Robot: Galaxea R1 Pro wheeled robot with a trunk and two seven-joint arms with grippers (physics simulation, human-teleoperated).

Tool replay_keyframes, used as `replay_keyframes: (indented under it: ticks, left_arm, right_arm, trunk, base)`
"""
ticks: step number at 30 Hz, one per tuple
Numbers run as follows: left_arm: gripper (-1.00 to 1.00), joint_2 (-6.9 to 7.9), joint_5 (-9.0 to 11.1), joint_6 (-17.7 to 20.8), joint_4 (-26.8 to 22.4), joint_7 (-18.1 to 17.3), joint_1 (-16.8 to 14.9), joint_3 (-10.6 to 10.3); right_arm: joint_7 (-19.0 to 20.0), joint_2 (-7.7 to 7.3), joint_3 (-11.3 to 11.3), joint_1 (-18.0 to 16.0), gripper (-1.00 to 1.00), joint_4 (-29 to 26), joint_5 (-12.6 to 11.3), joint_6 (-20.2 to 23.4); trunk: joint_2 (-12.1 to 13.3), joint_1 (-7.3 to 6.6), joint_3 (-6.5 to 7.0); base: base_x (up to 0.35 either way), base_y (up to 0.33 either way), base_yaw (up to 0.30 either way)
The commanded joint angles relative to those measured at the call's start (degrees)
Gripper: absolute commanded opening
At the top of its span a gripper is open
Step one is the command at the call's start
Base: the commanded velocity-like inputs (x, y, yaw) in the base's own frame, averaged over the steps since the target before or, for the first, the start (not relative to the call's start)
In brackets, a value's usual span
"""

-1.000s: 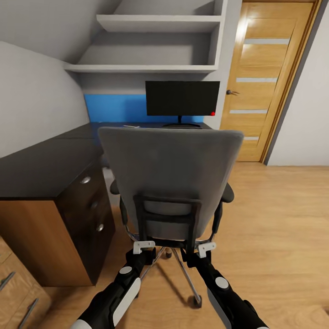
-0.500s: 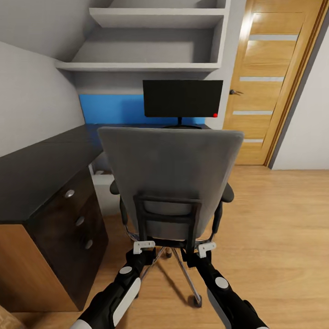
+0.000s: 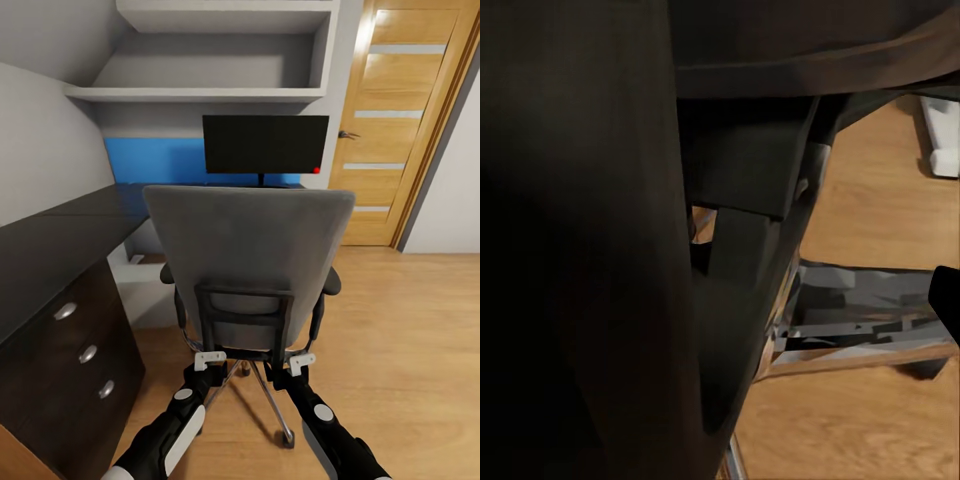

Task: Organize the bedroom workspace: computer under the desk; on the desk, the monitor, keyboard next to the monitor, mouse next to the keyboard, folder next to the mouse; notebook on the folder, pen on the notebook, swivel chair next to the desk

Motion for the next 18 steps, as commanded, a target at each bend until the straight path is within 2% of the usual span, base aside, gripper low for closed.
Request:
replay_keyframes:
  ticks: [1,9,14,18]
  left_arm:
    - [1.0,0.09,0.38,0.19,-0.09,0.46,-0.04,-0.16]
    - [1.0,0.13,0.38,0.19,-0.09,0.46,-0.02,-0.14]
    - [1.0,0.13,0.38,0.19,-0.09,0.46,-0.04,-0.08]
    - [1.0,0.13,0.38,0.19,-0.09,0.46,-0.04,-0.07]
  right_arm:
    - [-0.09,-0.04,0.05,-0.05,1.0,0.05,-0.69,-0.24]
    - [-0.09,0.0,0.09,-0.07,1.0,0.05,-0.68,-0.3]
    - [-0.09,0.05,0.12,-0.1,1.0,0.05,-0.68,-0.3]
    - [-0.09,0.01,0.06,-0.08,1.0,0.05,-0.68,-0.27]
  trunk:
    - [-0.02,0.03,-0.05]
    - [-0.02,0.03,-0.05]
    - [-0.02,0.03,-0.17]
    - [-0.02,0.03,-0.2]
  base:
    - [0.325,-0.013,0.0]
    - [0.325,-0.003,0.003]
    - [0.325,0.0,0.133]
    - [0.325,0.0,0.035]
